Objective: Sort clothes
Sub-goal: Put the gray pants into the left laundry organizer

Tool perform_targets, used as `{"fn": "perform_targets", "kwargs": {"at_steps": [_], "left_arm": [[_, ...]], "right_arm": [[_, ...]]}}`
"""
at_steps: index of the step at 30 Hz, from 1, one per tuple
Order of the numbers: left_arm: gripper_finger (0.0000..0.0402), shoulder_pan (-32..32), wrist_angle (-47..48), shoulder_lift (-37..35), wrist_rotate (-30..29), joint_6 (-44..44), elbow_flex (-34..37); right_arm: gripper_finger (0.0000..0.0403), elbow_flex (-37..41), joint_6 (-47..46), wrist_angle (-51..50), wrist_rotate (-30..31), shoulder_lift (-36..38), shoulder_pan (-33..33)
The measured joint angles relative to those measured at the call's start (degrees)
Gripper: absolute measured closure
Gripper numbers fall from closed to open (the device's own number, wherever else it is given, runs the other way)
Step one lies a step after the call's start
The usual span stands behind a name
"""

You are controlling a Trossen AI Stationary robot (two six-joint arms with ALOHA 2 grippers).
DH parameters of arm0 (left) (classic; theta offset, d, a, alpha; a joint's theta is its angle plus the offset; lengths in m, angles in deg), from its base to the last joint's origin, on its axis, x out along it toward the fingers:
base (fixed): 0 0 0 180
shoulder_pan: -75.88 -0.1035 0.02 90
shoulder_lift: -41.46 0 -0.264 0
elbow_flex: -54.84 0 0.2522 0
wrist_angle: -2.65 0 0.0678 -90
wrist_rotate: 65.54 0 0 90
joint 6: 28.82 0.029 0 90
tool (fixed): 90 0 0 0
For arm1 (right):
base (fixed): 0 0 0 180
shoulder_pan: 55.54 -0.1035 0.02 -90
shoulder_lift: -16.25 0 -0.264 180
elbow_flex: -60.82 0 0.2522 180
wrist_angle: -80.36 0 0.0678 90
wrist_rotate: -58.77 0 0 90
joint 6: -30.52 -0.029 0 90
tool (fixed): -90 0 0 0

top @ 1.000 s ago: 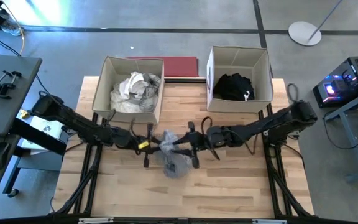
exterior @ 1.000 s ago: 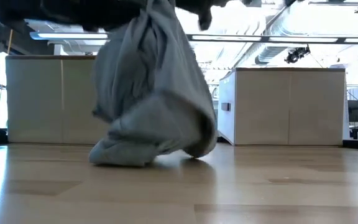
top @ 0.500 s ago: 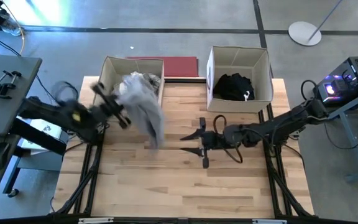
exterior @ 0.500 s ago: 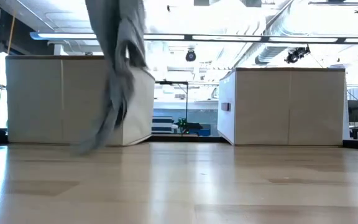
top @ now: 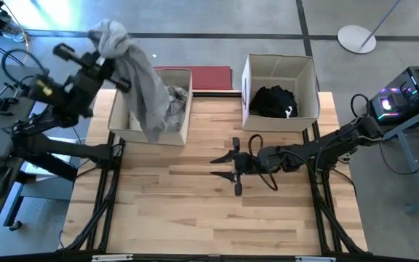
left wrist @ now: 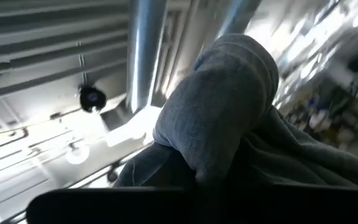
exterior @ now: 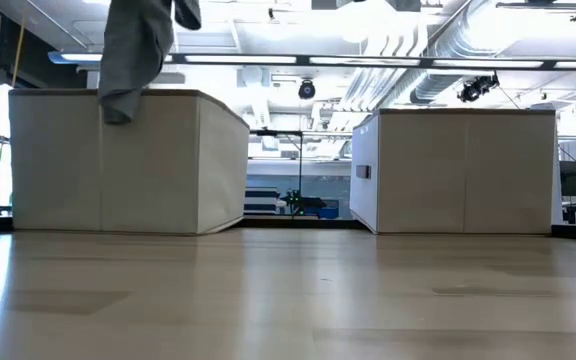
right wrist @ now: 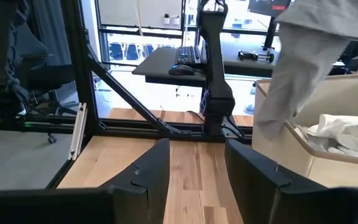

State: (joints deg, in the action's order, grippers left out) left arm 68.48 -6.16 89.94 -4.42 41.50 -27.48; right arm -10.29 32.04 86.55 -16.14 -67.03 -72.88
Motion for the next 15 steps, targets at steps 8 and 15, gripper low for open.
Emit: {"fn": "perform_targets", "kwargs": {"at_steps": [8, 15], "left_arm": [[0.0396, -20.48, 11.21, 8.99, 4.91, -10.53, -9.77], [0.0396, -31.91, 34.43, 16.58, 10.77, -26.48, -13.51]], "right_arm": [[0.0261, 0.00, -0.20, -0.30, 0.00, 0.00, -0.02], [0.0261, 0.00, -0.20, -1.53, 0.00, -0.02, -0.02]]}}
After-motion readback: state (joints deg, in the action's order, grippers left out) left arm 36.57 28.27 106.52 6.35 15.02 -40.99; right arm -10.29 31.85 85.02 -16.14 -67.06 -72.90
